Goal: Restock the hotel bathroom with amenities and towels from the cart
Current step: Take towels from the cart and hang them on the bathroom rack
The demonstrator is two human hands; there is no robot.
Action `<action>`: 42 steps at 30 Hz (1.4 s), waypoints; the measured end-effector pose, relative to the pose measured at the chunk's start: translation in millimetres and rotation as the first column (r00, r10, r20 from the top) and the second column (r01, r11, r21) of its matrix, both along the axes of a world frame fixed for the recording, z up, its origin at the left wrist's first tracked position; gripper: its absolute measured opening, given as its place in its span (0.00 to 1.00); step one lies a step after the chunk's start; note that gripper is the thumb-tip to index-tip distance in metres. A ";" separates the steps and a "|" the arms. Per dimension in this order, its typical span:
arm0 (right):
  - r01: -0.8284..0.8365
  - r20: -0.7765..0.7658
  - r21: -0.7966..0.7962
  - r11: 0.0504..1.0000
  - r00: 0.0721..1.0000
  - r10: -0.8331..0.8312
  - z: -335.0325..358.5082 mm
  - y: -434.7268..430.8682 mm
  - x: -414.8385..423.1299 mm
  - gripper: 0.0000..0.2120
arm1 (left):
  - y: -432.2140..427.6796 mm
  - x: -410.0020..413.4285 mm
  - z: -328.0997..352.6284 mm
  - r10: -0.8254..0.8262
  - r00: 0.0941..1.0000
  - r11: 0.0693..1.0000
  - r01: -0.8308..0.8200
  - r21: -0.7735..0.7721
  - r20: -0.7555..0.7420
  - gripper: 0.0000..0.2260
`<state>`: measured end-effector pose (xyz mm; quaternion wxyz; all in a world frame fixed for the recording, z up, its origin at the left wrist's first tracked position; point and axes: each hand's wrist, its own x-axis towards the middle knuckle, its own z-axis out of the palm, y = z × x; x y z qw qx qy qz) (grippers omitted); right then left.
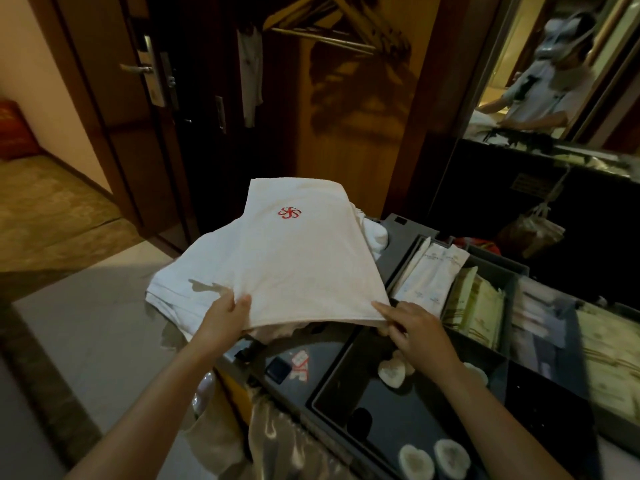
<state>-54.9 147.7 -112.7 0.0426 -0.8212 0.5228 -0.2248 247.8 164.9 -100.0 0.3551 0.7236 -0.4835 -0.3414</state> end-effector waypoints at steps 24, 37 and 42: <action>-0.032 0.150 0.023 0.999 0.988 0.028 42.2 -16.6 20.6 0.10 | -13.0 14.0 32.8 0.088 0.972 0.966 -0.029 -0.258 0.220 0.20; -0.042 0.264 0.032 0.999 0.964 0.032 65.2 -103.8 66.7 0.11 | -111.5 23.9 58.7 -0.049 0.964 0.956 0.120 -0.266 0.260 0.22; 0.001 0.222 0.060 0.998 0.975 -0.015 70.5 -167.1 105.9 0.14 | -177.1 44.3 58.6 -0.062 0.981 0.978 0.097 -0.184 0.183 0.24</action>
